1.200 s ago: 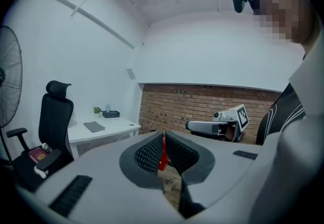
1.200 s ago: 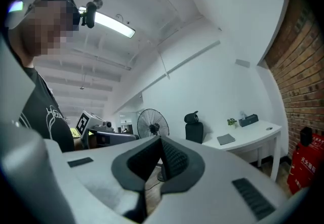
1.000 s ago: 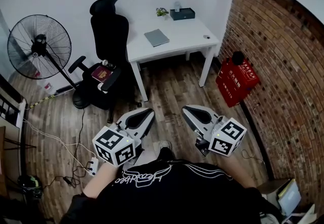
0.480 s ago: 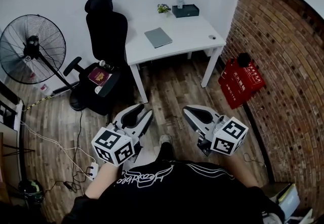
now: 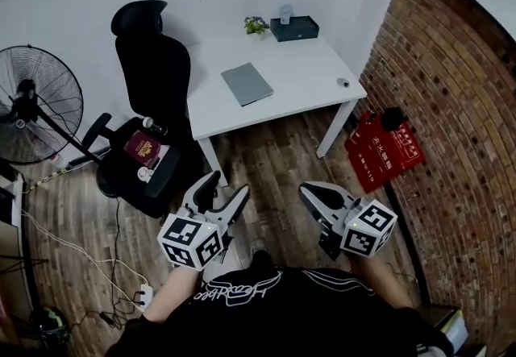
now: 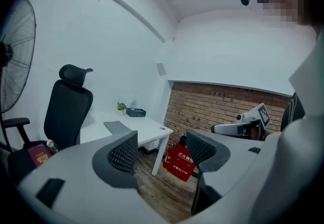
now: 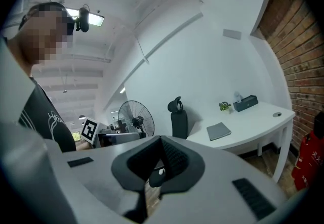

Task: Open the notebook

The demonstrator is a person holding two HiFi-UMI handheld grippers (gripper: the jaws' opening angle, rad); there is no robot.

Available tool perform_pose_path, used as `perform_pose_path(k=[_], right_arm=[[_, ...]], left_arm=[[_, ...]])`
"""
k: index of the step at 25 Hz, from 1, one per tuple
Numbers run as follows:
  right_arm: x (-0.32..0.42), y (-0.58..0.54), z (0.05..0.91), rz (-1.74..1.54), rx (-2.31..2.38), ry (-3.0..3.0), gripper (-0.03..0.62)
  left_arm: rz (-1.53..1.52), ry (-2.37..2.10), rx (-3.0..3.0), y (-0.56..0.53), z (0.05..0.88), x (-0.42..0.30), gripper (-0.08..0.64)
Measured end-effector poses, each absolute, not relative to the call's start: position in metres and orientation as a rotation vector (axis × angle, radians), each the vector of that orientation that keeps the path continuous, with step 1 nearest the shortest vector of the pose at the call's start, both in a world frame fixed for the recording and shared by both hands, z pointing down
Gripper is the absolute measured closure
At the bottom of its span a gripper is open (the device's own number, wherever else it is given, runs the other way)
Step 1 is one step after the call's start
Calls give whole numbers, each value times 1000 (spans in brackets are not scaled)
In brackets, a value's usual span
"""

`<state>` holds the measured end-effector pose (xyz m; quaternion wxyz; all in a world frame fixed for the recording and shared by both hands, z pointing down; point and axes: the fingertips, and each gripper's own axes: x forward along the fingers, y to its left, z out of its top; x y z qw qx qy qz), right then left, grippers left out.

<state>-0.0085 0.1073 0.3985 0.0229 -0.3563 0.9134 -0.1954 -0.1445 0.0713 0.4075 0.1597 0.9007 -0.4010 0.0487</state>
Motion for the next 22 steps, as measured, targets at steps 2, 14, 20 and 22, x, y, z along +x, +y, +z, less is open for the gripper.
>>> perform_pose_path(k=[2, 14, 20, 22], right_arm=[[-7, 77, 401, -612, -1108, 2832, 591], [-4, -36, 413, -624, -1078, 2821, 591], [12, -77, 415, -618, -1043, 2827, 591], [20, -98, 411, -596, -1014, 2841, 591]], left_arm=[[157, -1152, 2576, 42, 411, -144, 253], [296, -1217, 2556, -82, 429, -142, 233], [334, -1244, 2535, -118, 436, -125, 232], [334, -1237, 2531, -133, 438, -113, 232]])
